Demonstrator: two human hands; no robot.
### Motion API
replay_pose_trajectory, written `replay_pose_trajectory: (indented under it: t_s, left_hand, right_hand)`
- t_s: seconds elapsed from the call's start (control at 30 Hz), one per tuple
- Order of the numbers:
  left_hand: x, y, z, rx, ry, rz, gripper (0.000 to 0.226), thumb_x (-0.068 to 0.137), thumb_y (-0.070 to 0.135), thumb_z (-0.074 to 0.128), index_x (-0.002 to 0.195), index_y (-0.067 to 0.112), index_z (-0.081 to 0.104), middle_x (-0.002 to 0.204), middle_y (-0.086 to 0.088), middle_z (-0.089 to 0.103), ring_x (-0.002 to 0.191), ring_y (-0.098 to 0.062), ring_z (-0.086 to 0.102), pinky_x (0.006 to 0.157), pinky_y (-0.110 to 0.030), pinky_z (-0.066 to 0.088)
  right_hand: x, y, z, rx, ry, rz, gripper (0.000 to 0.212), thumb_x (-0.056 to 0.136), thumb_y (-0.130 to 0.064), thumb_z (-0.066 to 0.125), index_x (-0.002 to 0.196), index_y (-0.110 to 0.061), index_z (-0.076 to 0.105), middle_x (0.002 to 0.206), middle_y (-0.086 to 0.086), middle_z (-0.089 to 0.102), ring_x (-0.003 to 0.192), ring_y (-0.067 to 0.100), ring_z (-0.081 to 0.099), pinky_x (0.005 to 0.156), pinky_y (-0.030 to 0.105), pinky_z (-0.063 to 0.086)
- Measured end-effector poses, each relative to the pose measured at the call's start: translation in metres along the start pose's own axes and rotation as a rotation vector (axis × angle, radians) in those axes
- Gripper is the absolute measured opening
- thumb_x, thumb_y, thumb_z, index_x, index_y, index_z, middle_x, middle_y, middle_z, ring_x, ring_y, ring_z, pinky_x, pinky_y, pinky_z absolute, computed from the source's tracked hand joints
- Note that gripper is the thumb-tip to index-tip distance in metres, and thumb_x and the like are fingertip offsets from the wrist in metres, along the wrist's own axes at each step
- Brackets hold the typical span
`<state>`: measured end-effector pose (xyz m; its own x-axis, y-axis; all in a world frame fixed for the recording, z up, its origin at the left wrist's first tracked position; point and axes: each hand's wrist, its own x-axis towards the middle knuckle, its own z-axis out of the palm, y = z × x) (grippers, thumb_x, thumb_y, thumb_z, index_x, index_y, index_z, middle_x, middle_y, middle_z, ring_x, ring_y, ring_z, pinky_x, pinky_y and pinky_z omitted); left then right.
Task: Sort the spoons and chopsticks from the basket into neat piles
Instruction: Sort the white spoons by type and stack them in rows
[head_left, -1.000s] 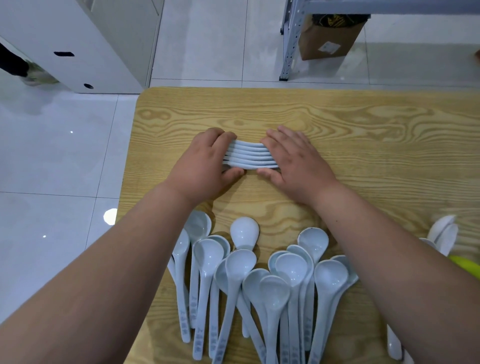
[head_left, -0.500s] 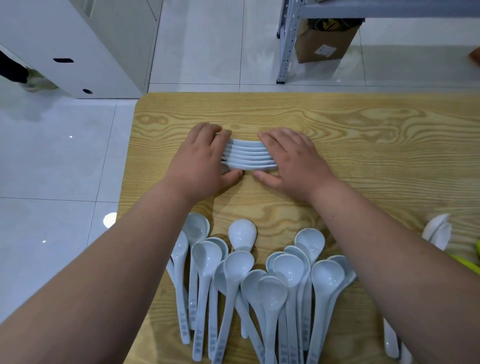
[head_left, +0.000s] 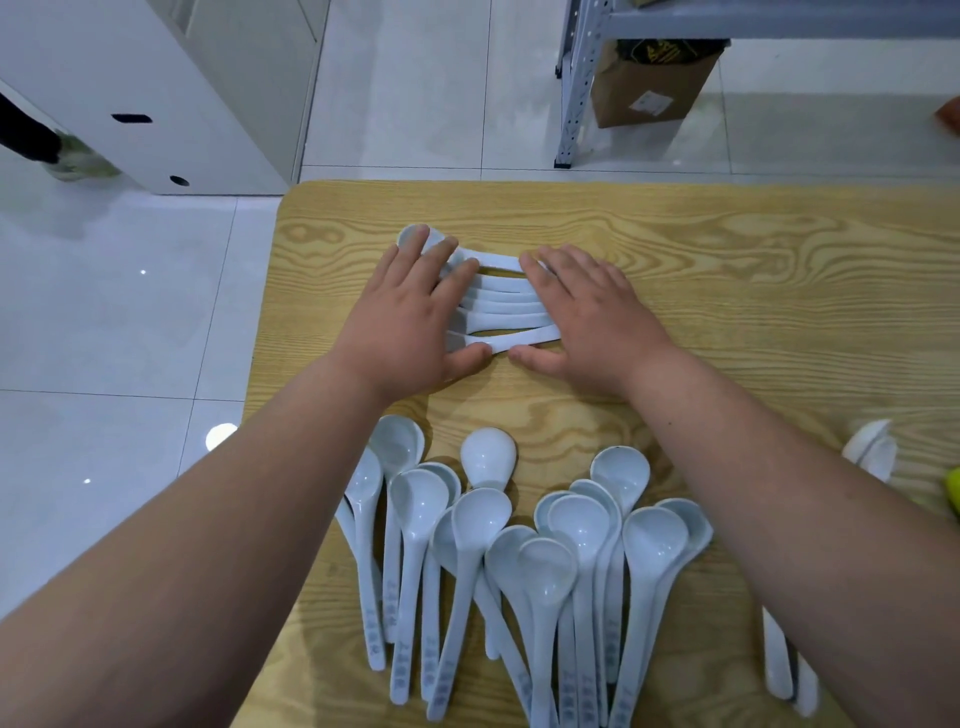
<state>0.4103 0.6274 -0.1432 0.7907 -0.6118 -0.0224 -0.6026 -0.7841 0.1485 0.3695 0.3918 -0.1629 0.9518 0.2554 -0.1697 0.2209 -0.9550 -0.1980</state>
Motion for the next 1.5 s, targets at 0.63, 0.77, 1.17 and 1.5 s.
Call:
replay_pose_trajectory:
  t_s: [0.63, 0.77, 1.17, 1.5]
  left_hand:
    - [-0.169, -0.027, -0.028, -0.491, -0.116, -0.706, 0.065, 0.085, 0.050, 0.068, 0.144, 0.032, 0.046, 0.140, -0.003, 0.039, 0.107, -0.019, 0.059, 0.094, -0.035, 0.047]
    - [-0.156, -0.019, -0.020, -0.459, -0.136, -0.689, 0.069, 0.079, 0.048, 0.074, 0.140, 0.029, 0.048, 0.138, -0.005, 0.034, 0.115, -0.026, 0.054, 0.092, -0.035, 0.044]
    - [-0.178, -0.016, -0.023, -0.646, -0.109, -0.595, 0.040, 0.091, 0.009, 0.051, 0.129, 0.022, 0.054, 0.125, -0.003, 0.037, 0.099, -0.021, 0.048, 0.085, -0.029, 0.036]
    - [-0.178, -0.018, -0.028, -0.682, -0.158, -0.587, 0.006, 0.084, 0.021, 0.063, 0.086, 0.025, 0.058, 0.085, 0.001, 0.060, 0.074, -0.017, 0.055, 0.055, -0.027, 0.037]
  right_hand:
    - [-0.165, -0.166, -0.002, 0.263, 0.082, 0.047, 0.039, 0.096, -0.038, 0.049, 0.127, -0.018, 0.061, 0.099, 0.002, 0.064, 0.067, 0.023, 0.060, 0.050, 0.035, 0.049]
    - [-0.177, -0.205, 0.021, 0.180, -0.038, 0.194, 0.055, 0.090, -0.046, 0.064, 0.136, -0.018, 0.052, 0.101, 0.005, 0.055, 0.078, 0.022, 0.055, 0.052, 0.030, 0.043]
    - [-0.174, -0.235, 0.027, 0.418, 0.031, 0.507, 0.045, 0.097, -0.028, 0.062, 0.138, -0.018, 0.045, 0.127, 0.009, 0.038, 0.088, 0.023, 0.054, 0.071, 0.028, 0.040]
    - [-0.180, -0.235, 0.021, 0.667, 0.107, 0.671, 0.052, 0.092, -0.014, 0.062, 0.139, -0.024, 0.042, 0.135, 0.002, 0.034, 0.099, 0.015, 0.050, 0.083, 0.029, 0.046]
